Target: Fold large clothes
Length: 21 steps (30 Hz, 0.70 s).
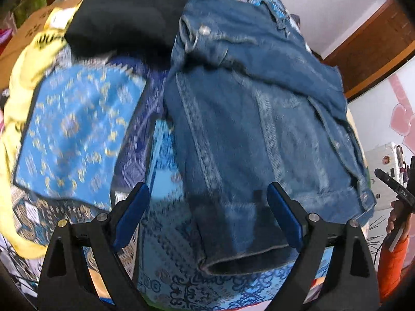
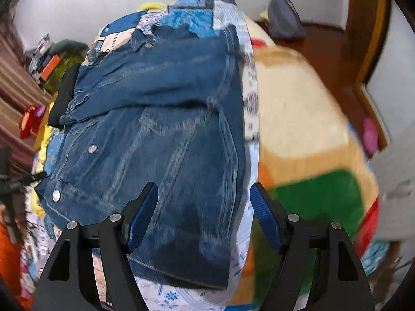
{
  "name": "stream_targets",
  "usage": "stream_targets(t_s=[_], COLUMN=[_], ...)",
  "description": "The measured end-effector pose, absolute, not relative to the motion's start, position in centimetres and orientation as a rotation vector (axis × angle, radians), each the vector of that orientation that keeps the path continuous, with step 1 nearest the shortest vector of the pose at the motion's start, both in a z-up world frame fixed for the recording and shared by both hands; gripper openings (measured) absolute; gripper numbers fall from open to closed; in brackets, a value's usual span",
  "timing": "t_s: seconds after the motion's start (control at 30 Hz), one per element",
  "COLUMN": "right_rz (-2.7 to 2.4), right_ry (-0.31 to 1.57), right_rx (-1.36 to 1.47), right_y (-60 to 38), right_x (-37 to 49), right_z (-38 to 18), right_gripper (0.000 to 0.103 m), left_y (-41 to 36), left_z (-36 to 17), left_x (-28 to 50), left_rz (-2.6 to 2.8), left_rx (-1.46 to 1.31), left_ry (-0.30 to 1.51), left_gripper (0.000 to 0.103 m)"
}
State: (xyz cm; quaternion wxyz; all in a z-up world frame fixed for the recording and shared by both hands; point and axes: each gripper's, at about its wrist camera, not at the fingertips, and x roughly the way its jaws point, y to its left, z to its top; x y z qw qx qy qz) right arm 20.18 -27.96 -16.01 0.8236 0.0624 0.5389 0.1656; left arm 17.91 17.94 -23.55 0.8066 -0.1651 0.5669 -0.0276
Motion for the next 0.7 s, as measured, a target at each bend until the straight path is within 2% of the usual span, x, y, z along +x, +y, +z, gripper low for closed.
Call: stream_targets(t_s=[0.13,0.37,0.43,0.47,0.5,0.53,0.57,0.6,0.63,0.7], right_rz=[0.362,0.414,0.421,0.426,0.423,0.416,0.412,0.421,0.440,0.464], right_ry=[1.199,1.201,1.202,1.201,1.199,1.202,1.205,1.207,1.217,1.207], right_rx=[0.204,0.261,0.281,0.292,0.297,0.299,0.301,0.306,0.309,0.286], right_y=[-28.4,-28.2,-28.1,-28.1,-28.1,-28.1,-28.0,-28.2,-28.1,-27.8], right_x=[19.5,19.7,20.2,20.5,20.6,20.8,20.9,21.0,21.2,21.5], right_z=[-18.4,-20.2,-20.5,-20.6,-20.9,-21.0,-20.9,-20.7,-20.5,-19.4], right_gripper=[0.070,0.061,0.059,0.055,0.051,0.042,0.028,0.020,0.015,0.014], left_y=[17.7,17.4,17.5,17.6,17.5,17.3,17.0,16.7,16.3,15.7], left_z=[-24.9,-26.1,-26.2,-26.2,-25.9,-25.6,-25.2,-24.9,-24.1,-22.9], left_x=[17.1,16.6,16.7,16.7,16.7,16.8,16.9,17.0,17.0,17.2], left_rz=[-0.067,-0.134,-0.161,-0.174,-0.182,-0.185,-0.189,-0.199,-0.215,-0.234], left_rx=[-0.417,-0.547,-0.587,-0.604,-0.603,-0.582,-0.557,-0.527,-0.476,-0.405], left_ry=[1.234,1.211,1.197,1.190,1.179,1.170,1.165,1.155,1.133,1.109], left_gripper=[0.092,0.091,0.078,0.075,0.065,0.058,0.055,0.048,0.039,0.024])
